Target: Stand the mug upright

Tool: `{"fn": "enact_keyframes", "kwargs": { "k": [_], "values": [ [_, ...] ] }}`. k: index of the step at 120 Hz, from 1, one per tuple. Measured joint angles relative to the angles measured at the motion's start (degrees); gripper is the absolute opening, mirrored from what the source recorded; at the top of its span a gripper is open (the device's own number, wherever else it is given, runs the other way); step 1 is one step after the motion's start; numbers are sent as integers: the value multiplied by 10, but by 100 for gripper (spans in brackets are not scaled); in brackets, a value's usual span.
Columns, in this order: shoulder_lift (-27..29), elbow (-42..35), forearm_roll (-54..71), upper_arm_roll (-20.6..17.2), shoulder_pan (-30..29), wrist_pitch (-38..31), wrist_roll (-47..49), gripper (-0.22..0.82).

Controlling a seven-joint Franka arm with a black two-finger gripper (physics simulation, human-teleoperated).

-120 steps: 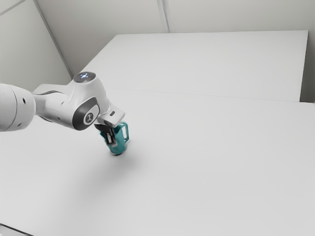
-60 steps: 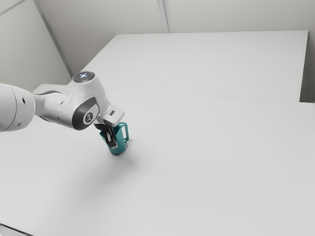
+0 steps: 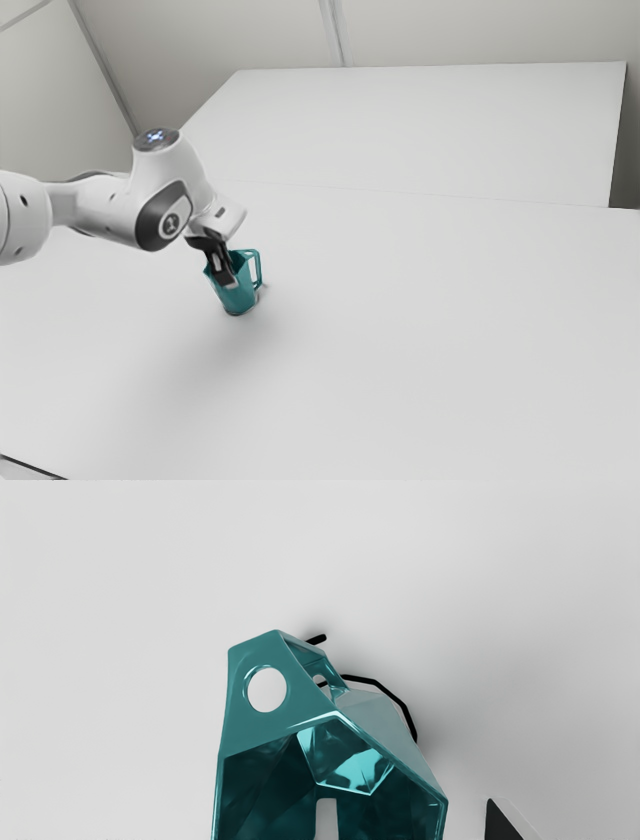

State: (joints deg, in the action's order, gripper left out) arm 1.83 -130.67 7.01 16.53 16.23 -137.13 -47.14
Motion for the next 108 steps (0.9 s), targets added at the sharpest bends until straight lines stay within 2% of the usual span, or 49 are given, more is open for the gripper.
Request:
{"fn": "enact_keyframes", "kwargs": {
  "k": [17, 29, 55, 77, 97, 108],
  "values": [
    [10, 30, -14, 0, -2, 34, 7, 26],
    [5, 87, -35, -1, -5, 75, 12, 30],
    [-47, 246, -79, -18, -23, 192, 41, 48],
    [-95, 330, -126, -21, -16, 284, 91, 55],
    [-154, 438, -138, -80, -79, 358, 149, 58],
    [-180, 481, -135, -88, -85, 397, 182, 59]
  ]
}}
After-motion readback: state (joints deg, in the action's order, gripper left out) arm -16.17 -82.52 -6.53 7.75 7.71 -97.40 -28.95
